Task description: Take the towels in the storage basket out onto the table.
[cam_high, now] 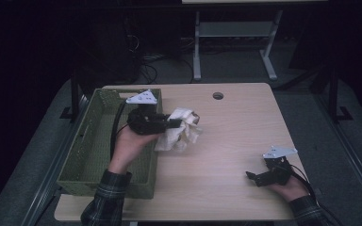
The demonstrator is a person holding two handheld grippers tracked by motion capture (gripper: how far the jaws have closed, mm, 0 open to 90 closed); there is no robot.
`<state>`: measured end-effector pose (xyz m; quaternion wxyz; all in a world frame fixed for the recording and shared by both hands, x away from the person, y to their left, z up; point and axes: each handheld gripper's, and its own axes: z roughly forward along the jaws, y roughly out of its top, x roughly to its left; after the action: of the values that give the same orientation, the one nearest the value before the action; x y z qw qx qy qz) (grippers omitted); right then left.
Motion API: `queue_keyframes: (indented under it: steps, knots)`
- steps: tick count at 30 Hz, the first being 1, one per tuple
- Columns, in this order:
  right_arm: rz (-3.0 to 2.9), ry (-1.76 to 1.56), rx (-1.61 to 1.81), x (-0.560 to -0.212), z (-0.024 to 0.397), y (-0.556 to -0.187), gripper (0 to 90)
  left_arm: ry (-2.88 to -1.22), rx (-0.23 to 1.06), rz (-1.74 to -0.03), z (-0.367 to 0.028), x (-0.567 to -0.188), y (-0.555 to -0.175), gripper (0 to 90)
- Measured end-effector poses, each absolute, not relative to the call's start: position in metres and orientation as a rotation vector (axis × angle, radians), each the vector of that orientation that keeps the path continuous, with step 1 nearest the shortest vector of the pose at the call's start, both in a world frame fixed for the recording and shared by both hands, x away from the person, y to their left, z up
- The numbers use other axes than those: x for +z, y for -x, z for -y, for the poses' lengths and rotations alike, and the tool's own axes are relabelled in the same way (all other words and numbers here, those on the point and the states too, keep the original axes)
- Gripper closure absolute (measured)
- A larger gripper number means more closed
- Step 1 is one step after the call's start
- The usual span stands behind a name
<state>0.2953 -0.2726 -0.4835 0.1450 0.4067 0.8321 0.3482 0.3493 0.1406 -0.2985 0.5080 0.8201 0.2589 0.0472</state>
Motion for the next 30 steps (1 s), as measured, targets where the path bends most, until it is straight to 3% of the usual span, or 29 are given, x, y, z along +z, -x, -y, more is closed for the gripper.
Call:
queue_keyframes:
  steps: [14, 30]
  knots:
    - [-2.397, -1.172, 1.003, -0.483, 0.273, -0.295, 0.0, -2.011, 0.095, -0.558, -0.09, -0.311, -0.344, 73.3]
    - [-2.397, -1.173, 1.003, -0.483, 0.273, -0.295, 0.0, -2.124, 0.05, -0.53, -0.033, -0.352, -0.34, 73.2]
